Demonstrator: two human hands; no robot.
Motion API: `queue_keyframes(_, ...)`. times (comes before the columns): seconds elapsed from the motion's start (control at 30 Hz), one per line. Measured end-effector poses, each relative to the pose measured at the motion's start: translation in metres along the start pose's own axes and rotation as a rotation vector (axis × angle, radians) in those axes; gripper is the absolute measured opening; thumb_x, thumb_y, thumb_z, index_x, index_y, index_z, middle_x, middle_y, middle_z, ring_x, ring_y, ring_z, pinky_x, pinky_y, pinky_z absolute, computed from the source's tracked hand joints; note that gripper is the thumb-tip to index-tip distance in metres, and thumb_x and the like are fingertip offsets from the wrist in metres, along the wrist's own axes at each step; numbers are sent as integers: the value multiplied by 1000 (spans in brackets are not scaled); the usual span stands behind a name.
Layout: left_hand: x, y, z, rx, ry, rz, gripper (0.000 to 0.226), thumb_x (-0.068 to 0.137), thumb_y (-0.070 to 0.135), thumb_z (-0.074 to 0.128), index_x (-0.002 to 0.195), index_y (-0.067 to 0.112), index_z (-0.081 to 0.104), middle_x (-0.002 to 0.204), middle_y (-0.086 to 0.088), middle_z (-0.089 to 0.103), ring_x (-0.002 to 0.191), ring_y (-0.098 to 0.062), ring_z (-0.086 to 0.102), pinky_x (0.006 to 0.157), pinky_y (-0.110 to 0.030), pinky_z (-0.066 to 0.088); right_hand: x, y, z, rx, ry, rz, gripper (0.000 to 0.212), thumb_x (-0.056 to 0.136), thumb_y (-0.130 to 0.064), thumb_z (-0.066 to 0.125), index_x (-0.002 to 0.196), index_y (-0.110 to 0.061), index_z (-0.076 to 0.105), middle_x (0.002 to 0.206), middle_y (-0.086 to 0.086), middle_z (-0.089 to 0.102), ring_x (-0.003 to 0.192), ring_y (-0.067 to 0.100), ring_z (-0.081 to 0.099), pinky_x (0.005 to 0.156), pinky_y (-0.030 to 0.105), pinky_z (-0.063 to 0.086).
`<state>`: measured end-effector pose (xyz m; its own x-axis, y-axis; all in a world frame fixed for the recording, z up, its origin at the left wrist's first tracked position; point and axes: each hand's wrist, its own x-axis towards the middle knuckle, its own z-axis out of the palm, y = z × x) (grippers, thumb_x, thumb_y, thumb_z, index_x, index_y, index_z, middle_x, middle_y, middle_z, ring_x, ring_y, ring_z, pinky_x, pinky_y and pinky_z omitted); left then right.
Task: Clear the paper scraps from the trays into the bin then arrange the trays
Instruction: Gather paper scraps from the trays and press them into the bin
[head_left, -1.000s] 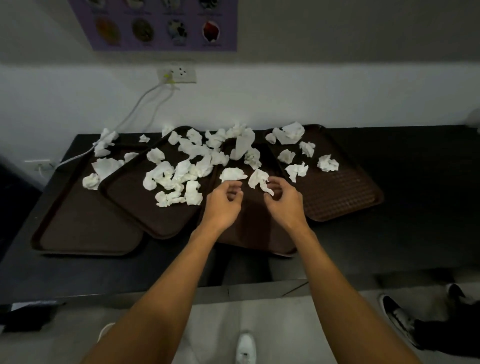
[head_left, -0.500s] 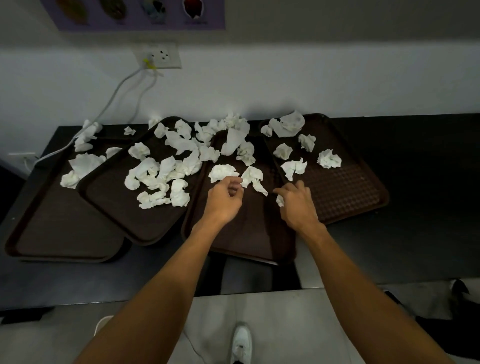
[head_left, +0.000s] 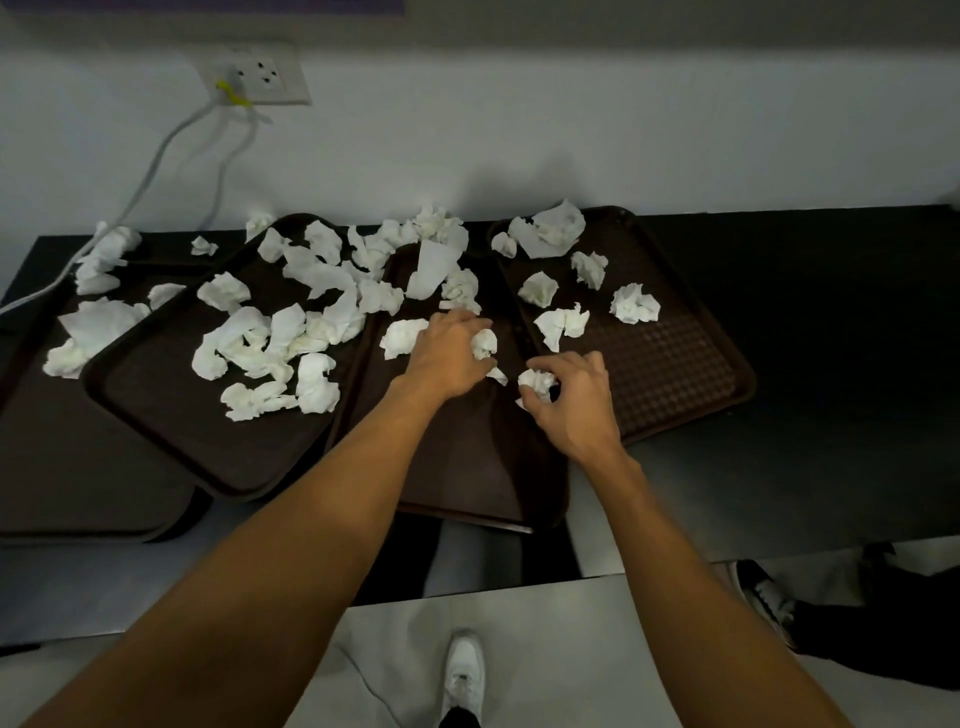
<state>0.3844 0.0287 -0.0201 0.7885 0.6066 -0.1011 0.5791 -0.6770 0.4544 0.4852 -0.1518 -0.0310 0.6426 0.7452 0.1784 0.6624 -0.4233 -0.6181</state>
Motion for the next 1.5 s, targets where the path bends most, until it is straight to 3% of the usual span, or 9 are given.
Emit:
queue_keyframes(0.1, 4, 1, 11, 151, -48, 7, 61, 86, 50, 74, 141, 28, 59, 145, -2, 53, 131, -29, 43, 111, -45, 37, -3, 3, -2, 17, 6, 22, 33, 85, -30, 78, 117, -21, 75, 114, -5, 70, 105, 16, 46, 95, 36, 47)
queue_keyframes(0.17, 1, -3, 19, 142, 10, 27, 48, 88, 46, 74, 132, 28, 66, 137, -2, 59, 123, -27, 48, 107, -42, 40, -5, 4, -3, 27, 8, 38, 33, 86, -30, 78, 117, -21, 75, 114, -5, 70, 106, 14, 46, 95, 36, 47)
queue_keyframes(0.3, -15, -8, 28, -54, 118, 20, 25, 88, 20, 76, 112, 21, 74, 120, -5, 66, 117, -25, 53, 101, -37, 46, -9, 2, -2, 42, 10, 54, 32, 87, -29, 78, 118, -21, 74, 115, -5, 70, 106, 14, 46, 95, 37, 49)
queue_keyframes(0.43, -42, -14, 21, -252, 174, -52, 20, 85, 17, 80, 105, 16, 76, 111, -5, 68, 108, -20, 60, 94, -33, 51, -13, -10, -1, 70, 9, 66, 31, 87, -28, 78, 117, -22, 74, 115, -7, 69, 108, 13, 48, 97, 34, 48)
queue_keyframes(0.6, -87, -31, -5, -504, 301, -170, 13, 87, 18, 79, 100, 19, 78, 90, 10, 72, 77, 5, 64, 69, -4, 45, -22, -39, 8, 136, 15, 68, 30, 87, -28, 79, 115, -23, 74, 113, -9, 69, 110, 12, 53, 95, 26, 45)
queue_keyframes(0.83, -165, -77, -46, -666, 416, -289, 15, 86, 24, 79, 101, 28, 78, 91, 16, 73, 77, 0, 67, 76, -15, 53, -47, -105, 43, 311, -37, 19, 28, 87, -26, 80, 115, -22, 74, 114, -11, 67, 98, 5, 65, 82, 17, 53)
queue_keyframes(0.97, -219, -108, -63, -683, 463, -348, 17, 87, 20, 77, 103, 25, 77, 87, 8, 75, 53, -2, 59, 56, -18, 50, -69, -156, 69, 369, -92, -28, 29, 88, -21, 80, 117, -18, 75, 113, -8, 66, 86, 4, 66, 72, 7, 47)
queue_keyframes(1.13, -287, -155, -81, -730, 547, -413, 16, 87, 21, 76, 101, 26, 78, 87, 7, 76, 75, -18, 73, 72, -28, 60, -108, -219, 105, 416, -161, -88, 28, 89, -19, 79, 117, -17, 74, 115, -7, 64, 80, 6, 68, 69, 8, 51)
queue_keyframes(1.5, -450, -256, -103, -721, 670, -541, 14, 89, 21, 77, 102, 26, 76, 91, 11, 75, 78, -5, 71, 68, -14, 53, -212, -338, 192, 517, -308, -190, 27, 90, -15, 78, 116, -17, 73, 117, -5, 66, 93, 1, 67, 71, 10, 52)
